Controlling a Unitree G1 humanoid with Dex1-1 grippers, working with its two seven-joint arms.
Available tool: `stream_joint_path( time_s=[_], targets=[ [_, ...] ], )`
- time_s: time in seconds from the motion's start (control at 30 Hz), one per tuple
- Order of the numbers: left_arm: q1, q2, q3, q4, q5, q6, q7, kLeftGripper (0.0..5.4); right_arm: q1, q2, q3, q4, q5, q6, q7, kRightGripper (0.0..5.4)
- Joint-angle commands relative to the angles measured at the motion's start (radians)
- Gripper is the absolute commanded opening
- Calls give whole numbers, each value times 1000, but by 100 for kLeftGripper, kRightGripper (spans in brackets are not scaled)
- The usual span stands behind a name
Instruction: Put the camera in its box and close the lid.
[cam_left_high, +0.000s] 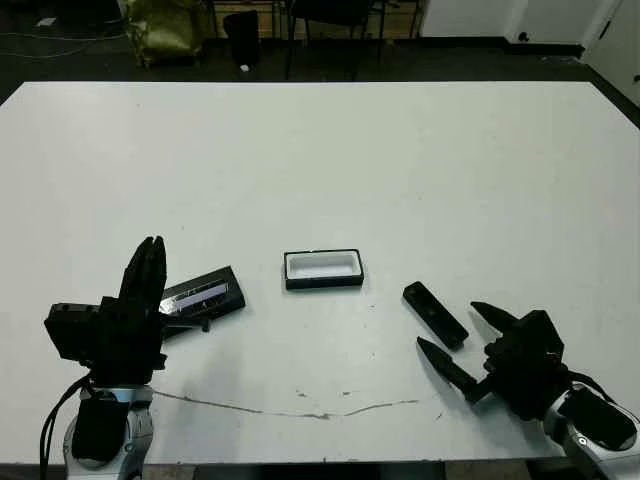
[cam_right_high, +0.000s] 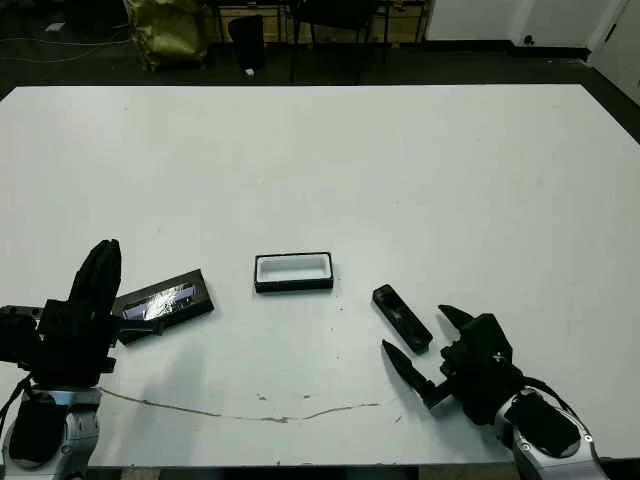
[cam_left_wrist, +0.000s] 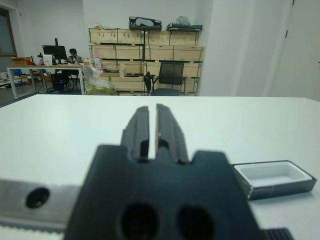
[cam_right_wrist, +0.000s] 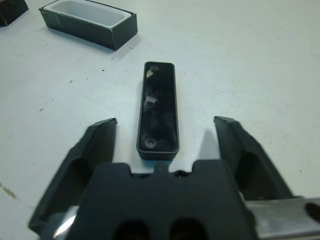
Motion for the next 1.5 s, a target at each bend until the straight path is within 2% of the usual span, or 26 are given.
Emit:
stream_joint_path(
  time_s=[0.03, 0.1, 0.33, 0.53, 0.6, 0.7, 0.8, 0.9, 0.93, 1.03, 1.17, 1.27, 1.43, 1.5],
  targets=[
    [15, 9, 7, 2, 8, 16, 2, 0, 28, -27, 29, -6, -51, 86, -31, 338],
    [15, 10, 9, 2, 8, 16, 3, 0, 31, -28, 40, -22, -68, 107, -44, 295],
    [7, 14, 17, 2, -3, 17, -3, 0, 37, -5, 40, -42, -54, 188, -73, 152],
    [3, 18, 23, -7, -9, 28, -6, 0, 30, 11, 28, 1, -12, 169, -57, 52],
    [3, 18, 23, -9, -10, 33, -6, 0, 34, 13, 22, 5, 3, 138, -43, 44],
    [3, 16, 23, -11, -6, 36, -3, 0, 30, 11, 16, -16, 14, 186, -64, 43],
    [4, 16, 23, -14, -5, 40, -3, 0, 28, 20, -2, 3, 40, 159, -54, 43],
    [4, 12, 21, -16, -4, 45, 0, 0, 13, 23, -27, 32, 68, 94, -26, 41],
    [4, 11, 20, -16, -2, 46, 1, 0, 4, 15, -33, 22, 69, 97, -28, 39],
    [1, 11, 17, -10, -3, 39, -2, 0, -49, -19, -70, -44, 99, 175, -35, 39],
    [1, 10, 12, -5, 4, 35, -1, 0, -188, -80, -124, -95, 152, 312, -24, 38],
    [3, 8, 7, -6, 15, 38, 5, 0, -341, -141, -142, -34, 222, 370, 59, 38],
    [5, 7, 5, -8, 13, 42, 6, 0, -571, -188, -106, 128, 261, 341, 189, 38],
    [7, 7, 5, -12, 15, 45, 9, 0, -665, -207, -63, 181, 238, 326, 232, 38]
  ],
)
